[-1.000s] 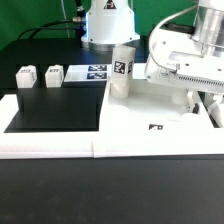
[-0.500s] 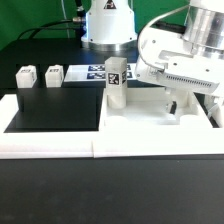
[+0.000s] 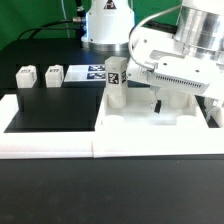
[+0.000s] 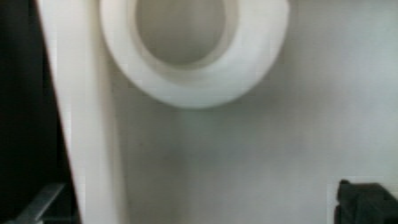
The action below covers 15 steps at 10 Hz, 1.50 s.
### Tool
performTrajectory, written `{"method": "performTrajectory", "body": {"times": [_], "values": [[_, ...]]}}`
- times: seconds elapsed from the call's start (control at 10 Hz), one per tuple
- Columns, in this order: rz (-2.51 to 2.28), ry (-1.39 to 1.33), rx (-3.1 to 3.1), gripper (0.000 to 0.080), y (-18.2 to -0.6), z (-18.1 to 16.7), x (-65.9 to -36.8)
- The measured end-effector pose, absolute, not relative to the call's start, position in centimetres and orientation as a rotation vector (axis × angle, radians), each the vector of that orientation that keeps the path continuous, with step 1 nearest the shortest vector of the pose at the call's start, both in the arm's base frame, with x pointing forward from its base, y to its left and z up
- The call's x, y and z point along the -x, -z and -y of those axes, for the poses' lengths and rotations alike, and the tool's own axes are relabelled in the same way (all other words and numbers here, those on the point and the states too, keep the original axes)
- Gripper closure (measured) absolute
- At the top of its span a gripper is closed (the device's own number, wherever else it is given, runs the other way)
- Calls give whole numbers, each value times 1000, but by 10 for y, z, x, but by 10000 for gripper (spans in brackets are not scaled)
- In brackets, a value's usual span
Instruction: Assemble square table
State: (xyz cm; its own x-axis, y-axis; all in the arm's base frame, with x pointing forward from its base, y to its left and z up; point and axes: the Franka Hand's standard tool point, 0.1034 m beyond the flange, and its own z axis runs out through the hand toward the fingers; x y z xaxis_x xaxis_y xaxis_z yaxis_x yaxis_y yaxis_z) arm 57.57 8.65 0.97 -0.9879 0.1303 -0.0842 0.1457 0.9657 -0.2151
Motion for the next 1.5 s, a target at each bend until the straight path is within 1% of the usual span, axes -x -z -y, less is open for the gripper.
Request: {"method": "performTrajectory", "body": {"times": [0.4,0.5,0.6,0.7,0.8,0.9,1.0,1.1,1.2,1.4,1.5], "values": [[-3046,343,-221,151,-10,-86,-576],[-3029,411,-265,151,-29,-88,-577],[-2989,468,-285,151,-65,-84,-575],[-2975,519,-363,151,-79,-74,-569],[-2957,541,-390,151,-92,-64,-569],[-2919,565,-515,151,-107,-47,-562],[-2910,577,-565,151,-111,-22,-553],[-2888,599,-678,151,-111,3,-544],[-2863,601,-762,151,-111,13,-542],[-2745,563,-1040,151,-110,15,-542],[-2726,559,-1077,151,-110,15,-542]]}}
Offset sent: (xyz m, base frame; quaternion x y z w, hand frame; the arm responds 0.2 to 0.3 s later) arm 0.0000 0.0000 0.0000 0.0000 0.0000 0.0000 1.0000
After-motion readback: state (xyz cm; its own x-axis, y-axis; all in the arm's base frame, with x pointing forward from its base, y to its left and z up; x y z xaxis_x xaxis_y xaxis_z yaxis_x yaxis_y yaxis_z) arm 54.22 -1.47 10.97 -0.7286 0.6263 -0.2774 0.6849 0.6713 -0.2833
